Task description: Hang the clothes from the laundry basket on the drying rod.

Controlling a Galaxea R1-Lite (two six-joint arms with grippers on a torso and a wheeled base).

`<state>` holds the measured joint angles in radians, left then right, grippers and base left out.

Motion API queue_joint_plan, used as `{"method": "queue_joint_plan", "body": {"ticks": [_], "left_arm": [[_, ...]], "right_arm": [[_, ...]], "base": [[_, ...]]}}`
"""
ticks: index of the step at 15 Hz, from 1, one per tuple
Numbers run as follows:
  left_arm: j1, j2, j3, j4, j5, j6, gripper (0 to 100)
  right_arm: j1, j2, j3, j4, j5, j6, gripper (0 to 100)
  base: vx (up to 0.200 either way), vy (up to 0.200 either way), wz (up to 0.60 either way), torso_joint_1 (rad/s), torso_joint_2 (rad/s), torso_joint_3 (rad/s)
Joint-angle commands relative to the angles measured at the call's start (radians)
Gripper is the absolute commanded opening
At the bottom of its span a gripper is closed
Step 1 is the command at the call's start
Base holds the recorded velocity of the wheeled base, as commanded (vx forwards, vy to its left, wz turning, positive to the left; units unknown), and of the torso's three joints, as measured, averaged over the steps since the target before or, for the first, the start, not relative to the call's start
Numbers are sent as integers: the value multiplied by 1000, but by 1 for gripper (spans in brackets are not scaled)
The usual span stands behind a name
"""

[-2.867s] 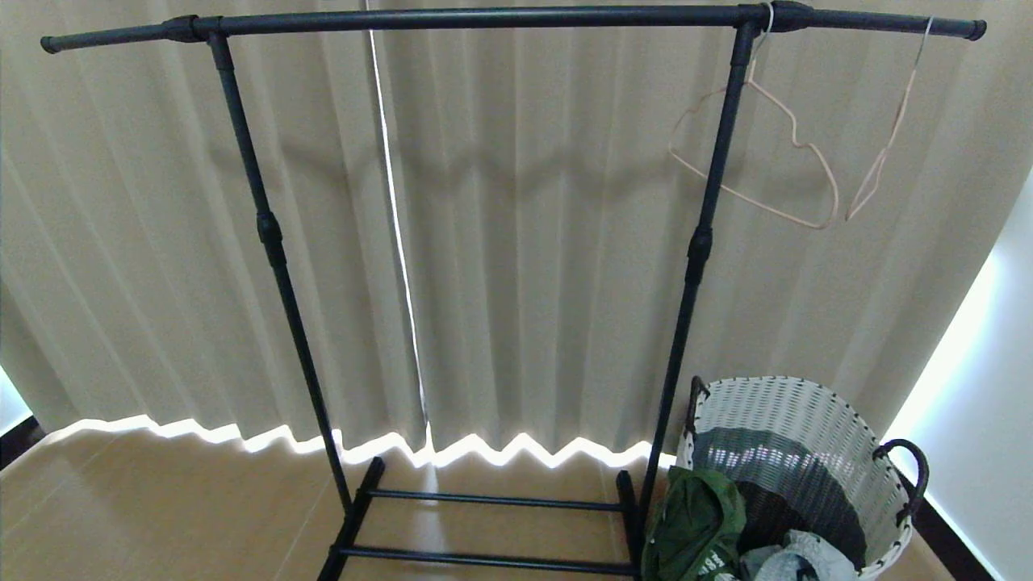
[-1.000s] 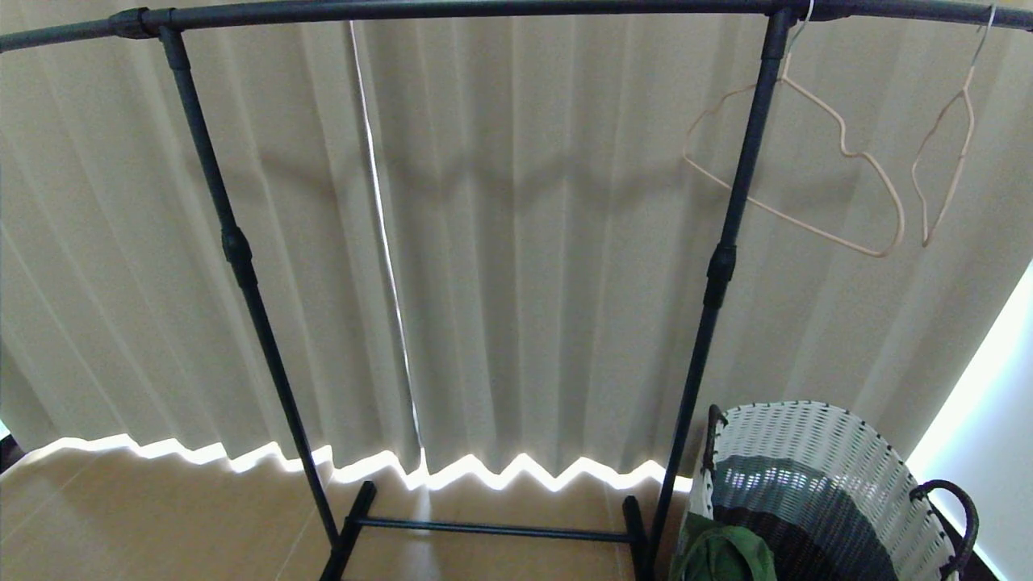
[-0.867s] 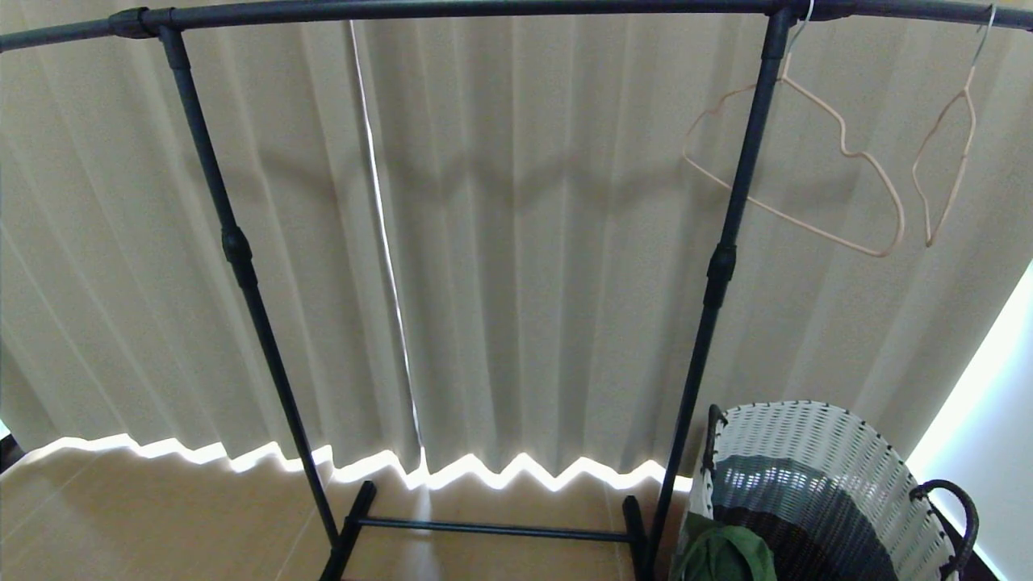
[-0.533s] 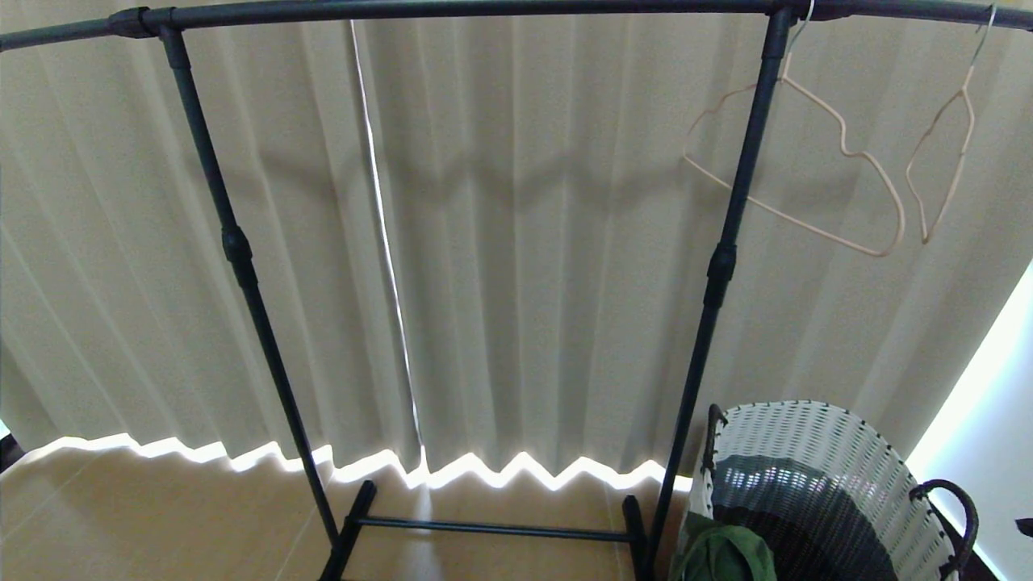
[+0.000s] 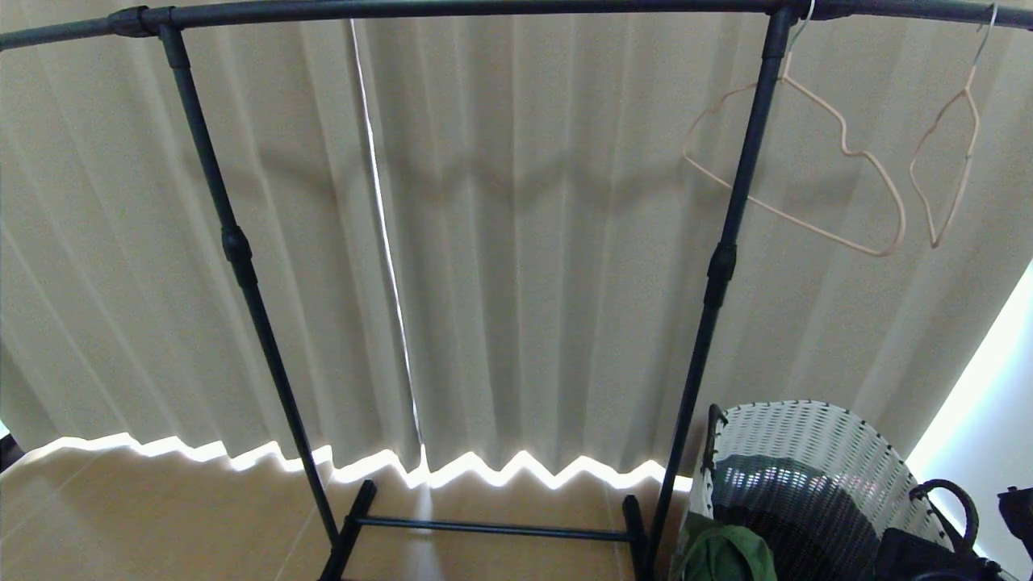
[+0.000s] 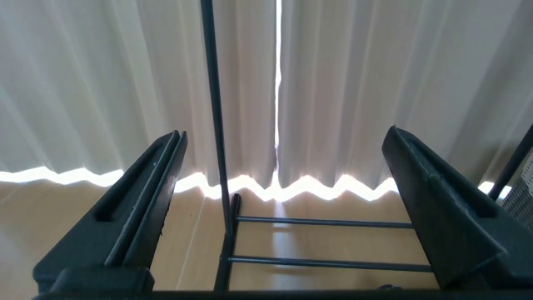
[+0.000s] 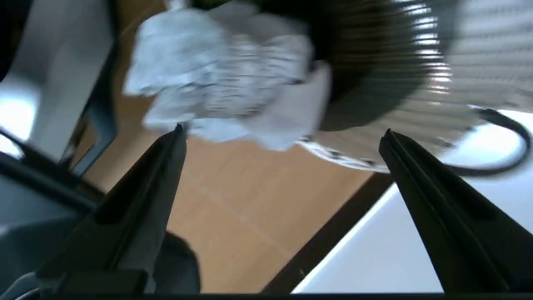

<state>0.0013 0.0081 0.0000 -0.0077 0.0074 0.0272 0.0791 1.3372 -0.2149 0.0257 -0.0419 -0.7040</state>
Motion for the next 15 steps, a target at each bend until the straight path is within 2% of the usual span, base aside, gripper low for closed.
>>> {"method": "queue_joint_plan", "body": {"ticks": [1, 4, 6, 8, 12, 15], "left_arm": [[0, 0, 0, 0, 0, -1, 100], [0, 0, 0, -2, 5, -6, 100], [0, 0, 0, -2, 5, -10, 100], [0, 0, 0, -2, 5, -20, 100], [0, 0, 0, -2, 5, -20, 100], [0, 0, 0, -2, 5, -21, 100]], "right_arm": [[42, 103, 2, -4, 5, 1, 100], [83, 184, 2, -124, 11, 5, 100], [87, 275, 0, -228, 5, 9, 100], [85, 335, -3, -282, 0, 9, 100], [77, 442, 5, -406, -73, 11, 100], [77, 467, 0, -414, -113, 11, 100]], "base": [[0, 0, 0, 0, 0, 0], [0, 0, 0, 0, 0, 0], [0, 0, 0, 0, 0, 0], [0, 0, 0, 0, 0, 0], [0, 0, 0, 0, 0, 0], [0, 0, 0, 0, 0, 0]]}}
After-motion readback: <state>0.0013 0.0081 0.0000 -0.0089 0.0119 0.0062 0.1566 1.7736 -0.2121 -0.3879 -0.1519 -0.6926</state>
